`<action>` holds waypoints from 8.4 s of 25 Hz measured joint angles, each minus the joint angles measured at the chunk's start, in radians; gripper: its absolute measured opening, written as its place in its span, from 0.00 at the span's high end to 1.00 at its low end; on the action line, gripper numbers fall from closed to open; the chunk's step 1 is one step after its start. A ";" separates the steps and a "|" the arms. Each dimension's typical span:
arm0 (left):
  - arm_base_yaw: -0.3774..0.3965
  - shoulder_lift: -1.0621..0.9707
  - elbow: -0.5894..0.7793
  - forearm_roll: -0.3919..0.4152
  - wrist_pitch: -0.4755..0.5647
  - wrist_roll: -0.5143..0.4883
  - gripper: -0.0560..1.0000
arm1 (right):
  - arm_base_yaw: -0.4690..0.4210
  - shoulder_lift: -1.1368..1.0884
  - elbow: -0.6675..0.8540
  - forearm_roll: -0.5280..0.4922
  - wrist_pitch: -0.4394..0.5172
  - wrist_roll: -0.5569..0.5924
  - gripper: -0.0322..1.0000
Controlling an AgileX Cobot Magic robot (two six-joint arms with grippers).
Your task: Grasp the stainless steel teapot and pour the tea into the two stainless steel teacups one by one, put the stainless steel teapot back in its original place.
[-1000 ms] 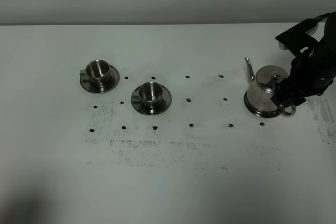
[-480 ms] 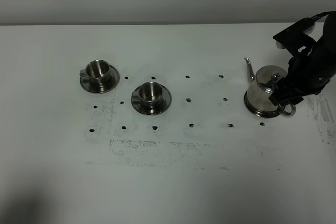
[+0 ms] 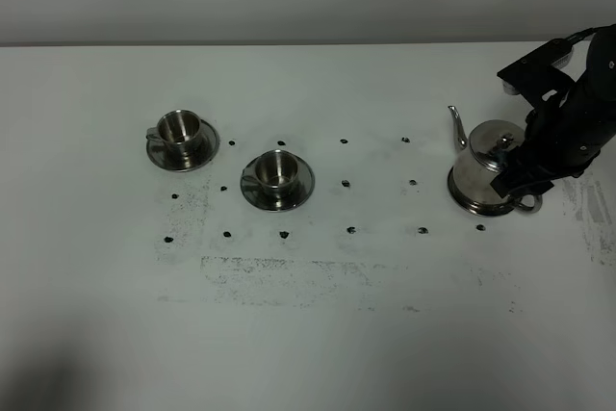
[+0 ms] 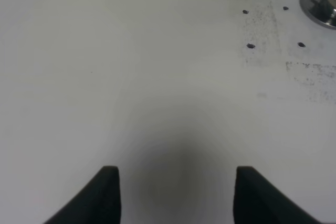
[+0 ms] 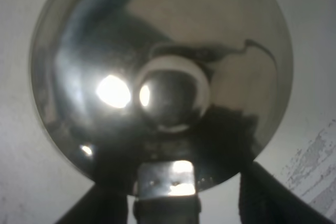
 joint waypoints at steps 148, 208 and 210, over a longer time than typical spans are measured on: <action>0.000 0.000 0.000 0.000 0.000 0.000 0.50 | 0.529 0.613 -1.136 -0.405 0.055 -0.789 0.78; 0.000 0.000 0.000 0.000 0.000 0.000 0.50 | 0.562 0.639 -1.136 -0.569 -0.022 -0.820 0.78; 0.000 0.000 0.000 0.000 0.000 0.000 0.50 | 0.562 0.639 -1.136 -0.572 -0.024 -0.826 0.78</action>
